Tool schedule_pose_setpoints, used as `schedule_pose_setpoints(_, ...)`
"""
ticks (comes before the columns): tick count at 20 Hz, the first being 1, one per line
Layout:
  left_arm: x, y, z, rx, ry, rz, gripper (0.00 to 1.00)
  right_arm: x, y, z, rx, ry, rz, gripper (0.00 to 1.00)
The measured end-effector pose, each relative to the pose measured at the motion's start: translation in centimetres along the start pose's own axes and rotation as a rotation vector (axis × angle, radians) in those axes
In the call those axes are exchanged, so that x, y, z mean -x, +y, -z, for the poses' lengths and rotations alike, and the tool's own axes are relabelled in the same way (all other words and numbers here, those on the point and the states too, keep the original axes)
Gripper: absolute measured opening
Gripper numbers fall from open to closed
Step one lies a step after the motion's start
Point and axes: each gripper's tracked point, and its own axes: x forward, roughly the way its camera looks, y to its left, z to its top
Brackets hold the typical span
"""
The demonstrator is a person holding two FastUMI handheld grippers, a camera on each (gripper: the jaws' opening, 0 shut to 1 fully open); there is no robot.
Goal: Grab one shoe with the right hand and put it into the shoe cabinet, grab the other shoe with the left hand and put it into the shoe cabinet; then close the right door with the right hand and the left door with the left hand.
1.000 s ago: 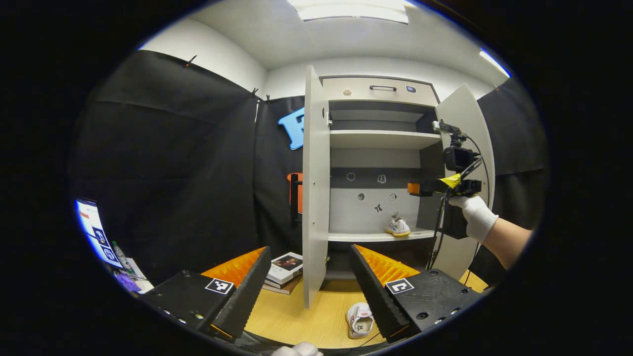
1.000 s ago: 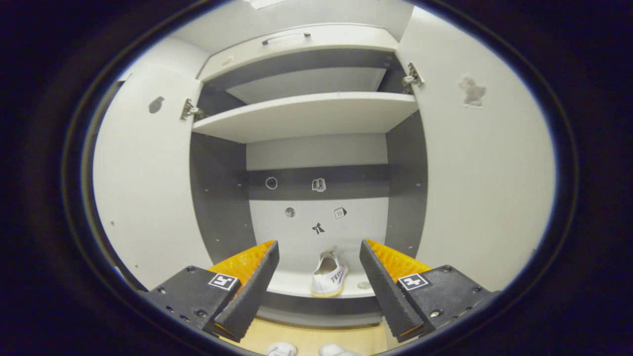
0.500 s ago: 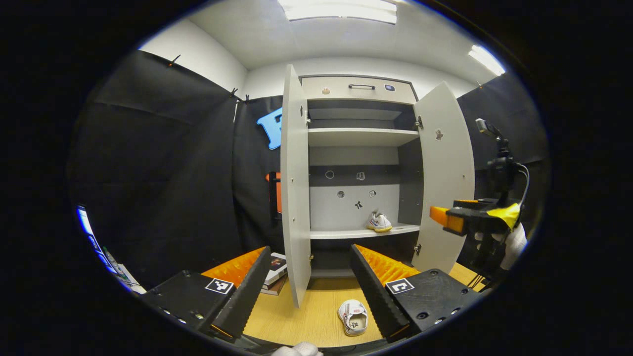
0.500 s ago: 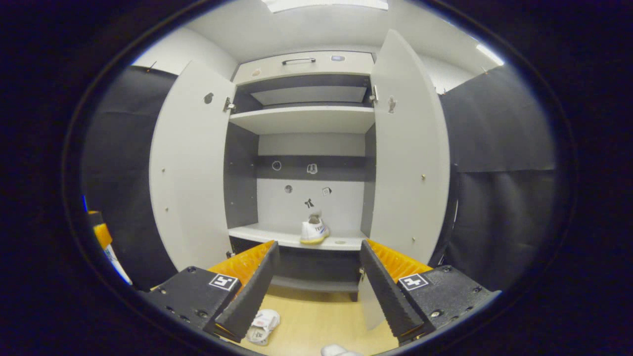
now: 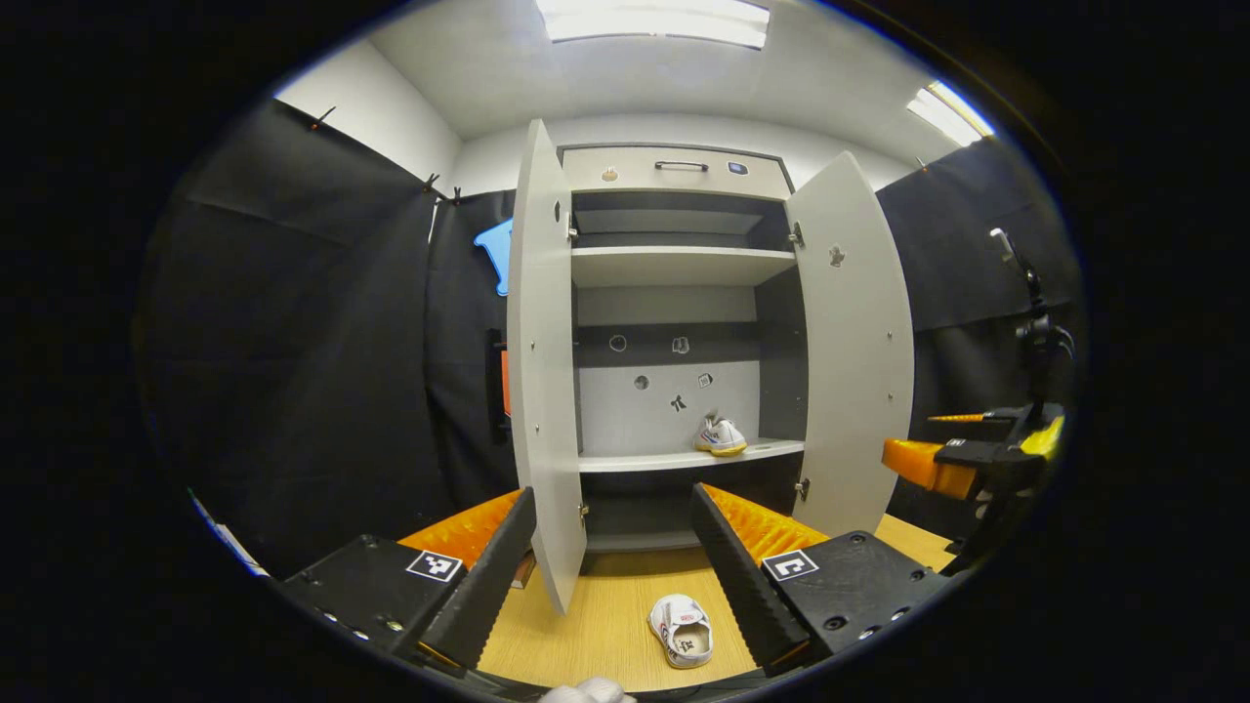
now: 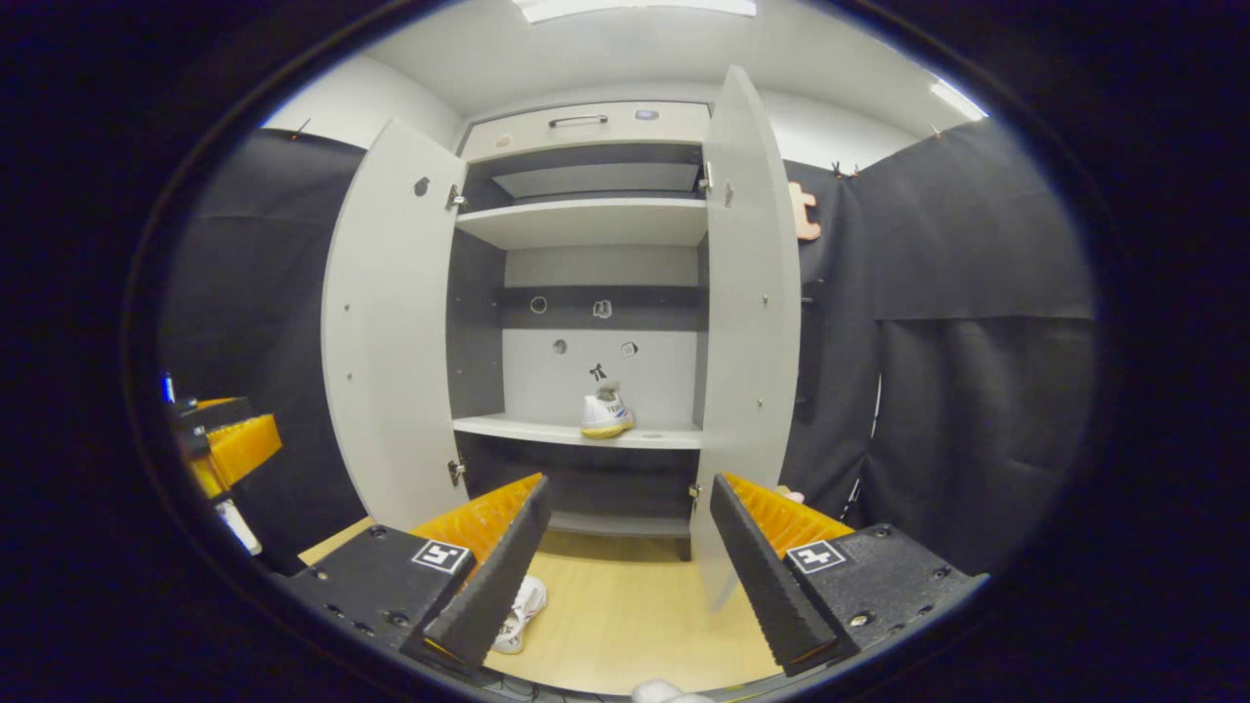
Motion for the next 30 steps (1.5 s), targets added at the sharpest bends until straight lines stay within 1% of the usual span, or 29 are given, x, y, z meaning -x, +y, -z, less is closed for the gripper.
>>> schedule_pose_setpoints(5, -2.3, -2.5, 9.4, 0.008, 0.149, 0.045, 0.96, -0.2, -1.5, 0.6, 0.000, 0.034, 0.006, 1.00)
schedule_pose_setpoints(6, -2.4, -2.8, 11.7, 0.002, 0.198, 0.041, 0.96, -0.3, -1.8, 0.8, 0.004, 0.045, 0.009, 1.00)
schedule_pose_setpoints(7, -2.6, -3.2, 13.9, -0.015, 0.214, 0.048, 0.96, -0.3, -1.9, 1.3, 0.008, 0.061, 0.009, 1.00)
schedule_pose_setpoints(9, -2.8, -4.7, 18.9, -0.016, 0.300, 0.078, 0.96, -0.4, -2.4, 2.2, 0.027, 0.096, 0.007, 1.00)
schedule_pose_setpoints(10, -3.0, -5.3, 20.8, -0.023, 0.321, 0.091, 0.96, -0.4, -2.6, 2.5, 0.034, 0.109, 0.008, 1.00)
schedule_pose_setpoints(12, -3.7, -6.0, 24.8, -0.023, 0.394, 0.099, 0.96, -0.3, -2.7, 3.0, 0.046, 0.132, 0.005, 1.00)
schedule_pose_setpoints(14, -4.9, -6.4, 28.3, -0.034, 0.436, 0.096, 0.97, -0.5, -2.6, 3.4, 0.062, 0.151, 0.001, 1.00)
schedule_pose_setpoints(16, -6.2, -6.8, 31.6, -0.051, 0.486, 0.111, 0.97, -0.7, -2.4, 4.1, 0.075, 0.175, -0.004, 1.00)
schedule_pose_setpoints(21, -10.0, -6.1, 36.5, -0.060, 0.559, 0.116, 0.97, -1.9, -1.9, 6.0, 0.089, 0.235, -0.021, 1.00)
schedule_pose_setpoints(24, -13.4, -5.9, 38.0, -0.063, 0.568, 0.119, 0.97, -2.7, -1.5, 7.0, 0.095, 0.266, -0.039, 1.00)
schedule_pose_setpoints(25, -14.6, -5.9, 38.6, -0.067, 0.579, 0.114, 0.96, -3.1, -1.4, 7.2, 0.096, 0.269, -0.043, 1.00)
schedule_pose_setpoints(27, -16.5, -6.0, 39.6, -0.052, 0.593, 0.105, 0.88, -3.6, -1.5, 7.7, 0.097, 0.281, -0.044, 1.00)
schedule_pose_setpoints(28, -17.2, -6.3, 39.8, -0.039, 0.602, 0.108, 0.88, -3.9, -1.5, 7.8, 0.097, 0.286, -0.044, 1.00)
schedule_pose_setpoints(30, -18.2, -7.4, 40.1, -0.017, 0.607, 0.145, 0.83, -4.5, -2.0, 7.9, 0.096, 0.291, -0.036, 1.00)
